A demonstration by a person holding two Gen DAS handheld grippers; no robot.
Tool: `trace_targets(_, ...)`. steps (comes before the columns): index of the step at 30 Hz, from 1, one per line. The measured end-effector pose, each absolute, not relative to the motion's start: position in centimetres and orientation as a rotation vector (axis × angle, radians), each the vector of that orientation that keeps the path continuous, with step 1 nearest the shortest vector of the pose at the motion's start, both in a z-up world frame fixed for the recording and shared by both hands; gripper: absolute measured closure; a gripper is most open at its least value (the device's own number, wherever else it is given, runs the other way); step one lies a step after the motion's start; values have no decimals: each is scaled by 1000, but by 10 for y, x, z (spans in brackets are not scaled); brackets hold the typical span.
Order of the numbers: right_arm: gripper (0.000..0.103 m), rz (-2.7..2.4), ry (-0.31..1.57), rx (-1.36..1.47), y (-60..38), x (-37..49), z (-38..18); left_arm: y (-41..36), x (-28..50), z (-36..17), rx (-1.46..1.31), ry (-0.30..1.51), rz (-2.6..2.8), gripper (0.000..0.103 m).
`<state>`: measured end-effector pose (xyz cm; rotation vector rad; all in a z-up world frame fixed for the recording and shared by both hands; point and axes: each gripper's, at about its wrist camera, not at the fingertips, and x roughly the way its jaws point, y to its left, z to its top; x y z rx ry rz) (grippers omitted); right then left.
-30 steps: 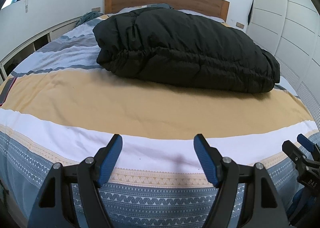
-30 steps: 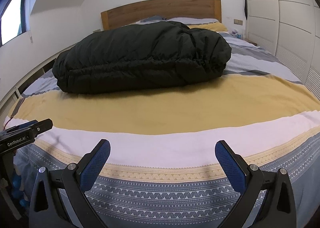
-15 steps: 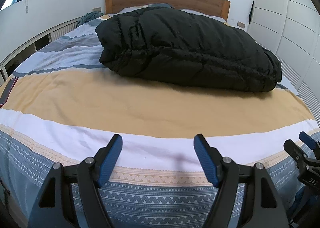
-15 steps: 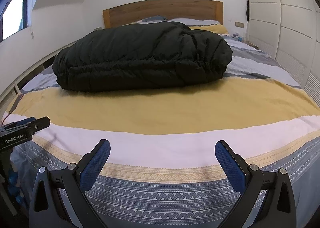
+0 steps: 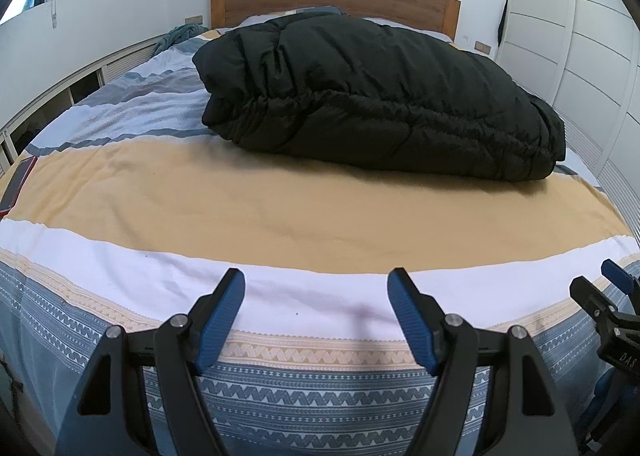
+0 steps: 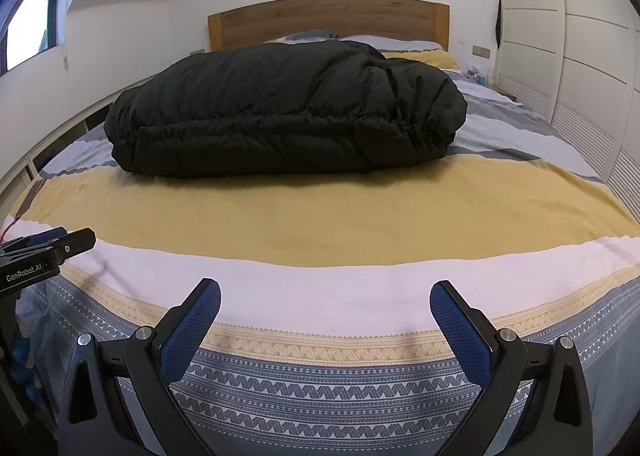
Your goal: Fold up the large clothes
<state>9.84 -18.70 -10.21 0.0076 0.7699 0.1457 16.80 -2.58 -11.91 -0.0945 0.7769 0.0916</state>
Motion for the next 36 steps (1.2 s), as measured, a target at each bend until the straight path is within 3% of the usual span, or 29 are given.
trace_targets(36,0,127,796,15,-192,96,-108,-20,168,-122,-98,808,89,31)
